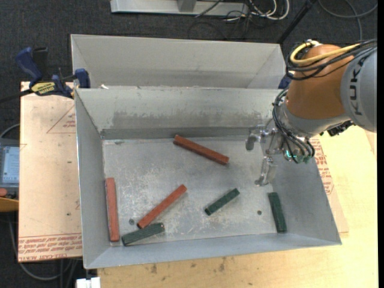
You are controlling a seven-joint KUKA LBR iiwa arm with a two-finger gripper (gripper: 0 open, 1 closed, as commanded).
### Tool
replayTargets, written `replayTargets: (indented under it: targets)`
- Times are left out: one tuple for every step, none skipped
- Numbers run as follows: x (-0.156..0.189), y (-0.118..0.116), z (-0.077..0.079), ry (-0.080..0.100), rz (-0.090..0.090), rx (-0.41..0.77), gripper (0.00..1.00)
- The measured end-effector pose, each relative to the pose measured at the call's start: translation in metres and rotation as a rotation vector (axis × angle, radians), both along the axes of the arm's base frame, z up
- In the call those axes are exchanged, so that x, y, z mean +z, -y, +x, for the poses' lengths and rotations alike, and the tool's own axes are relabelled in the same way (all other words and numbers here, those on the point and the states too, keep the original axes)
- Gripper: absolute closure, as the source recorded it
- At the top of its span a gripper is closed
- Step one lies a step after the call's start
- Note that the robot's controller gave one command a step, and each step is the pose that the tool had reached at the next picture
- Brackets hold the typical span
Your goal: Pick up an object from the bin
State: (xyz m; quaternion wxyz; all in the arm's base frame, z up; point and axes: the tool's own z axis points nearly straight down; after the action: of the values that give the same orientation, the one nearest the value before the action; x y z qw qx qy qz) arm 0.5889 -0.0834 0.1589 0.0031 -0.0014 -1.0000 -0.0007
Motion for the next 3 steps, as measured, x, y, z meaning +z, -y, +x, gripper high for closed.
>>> replayTargets:
  targets:
    - [-0.09,-0.031,0.003,0.011,-0.001,0.112,0.0]
    - [-0.086,-0.08,0.0,0.013,0.001,0.104,0.0]
    - [-0.087,-0.06,0.053,0.014,-0.001,0.189,0.0]
